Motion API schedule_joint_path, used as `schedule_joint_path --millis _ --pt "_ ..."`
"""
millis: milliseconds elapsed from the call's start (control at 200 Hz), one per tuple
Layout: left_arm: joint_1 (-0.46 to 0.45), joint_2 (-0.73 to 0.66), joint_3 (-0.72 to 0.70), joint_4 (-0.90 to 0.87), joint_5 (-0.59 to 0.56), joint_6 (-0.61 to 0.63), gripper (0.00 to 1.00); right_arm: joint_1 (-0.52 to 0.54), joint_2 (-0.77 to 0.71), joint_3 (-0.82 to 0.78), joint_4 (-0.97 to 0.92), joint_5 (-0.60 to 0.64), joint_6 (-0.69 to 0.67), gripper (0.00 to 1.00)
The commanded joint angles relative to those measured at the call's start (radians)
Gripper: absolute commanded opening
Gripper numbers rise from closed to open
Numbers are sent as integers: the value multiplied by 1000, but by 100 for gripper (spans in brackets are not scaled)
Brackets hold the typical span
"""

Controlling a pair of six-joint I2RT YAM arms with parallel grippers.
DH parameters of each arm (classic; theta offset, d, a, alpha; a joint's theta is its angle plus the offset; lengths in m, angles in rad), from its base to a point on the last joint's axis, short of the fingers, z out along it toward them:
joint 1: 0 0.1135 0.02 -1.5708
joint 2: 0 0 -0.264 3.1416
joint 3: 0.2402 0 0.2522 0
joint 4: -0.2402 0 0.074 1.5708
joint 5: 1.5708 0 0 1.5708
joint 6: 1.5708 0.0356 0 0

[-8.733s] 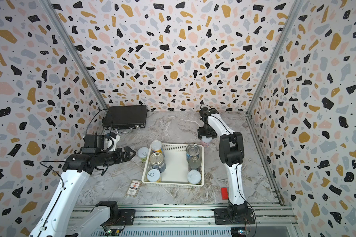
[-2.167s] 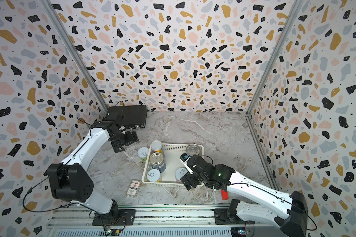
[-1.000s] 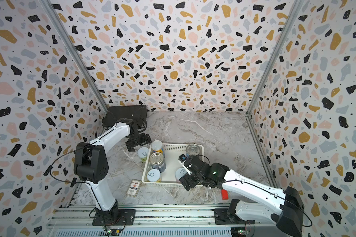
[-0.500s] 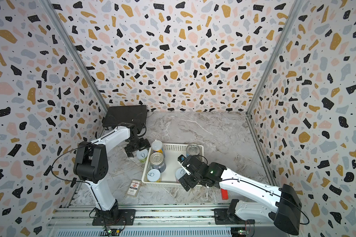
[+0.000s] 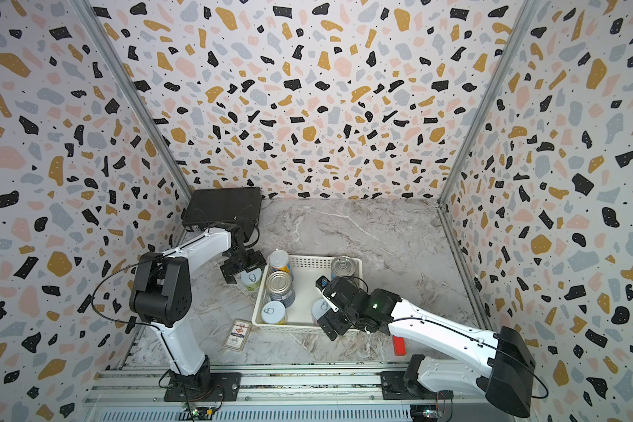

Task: Put the canned food in the basket
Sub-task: Pick up the canned food from the center of the board.

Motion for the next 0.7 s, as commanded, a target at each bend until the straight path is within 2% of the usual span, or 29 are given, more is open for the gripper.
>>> schedule_joint_path --millis 0,150,420,696 --pt "-19 -22 3 -13 -5 14 84 0 -11 13 -9 0 10 100" --pt "-18 -46 6 -31 -11 9 64 1 -10 12 -8 -5 10 100" --pt "-11 -92 65 -123 -31 18 63 1 -12 12 -10 2 10 100" --pt "28 -226 113 -209 -52 45 63 0 -27 9 -8 3 12 100"
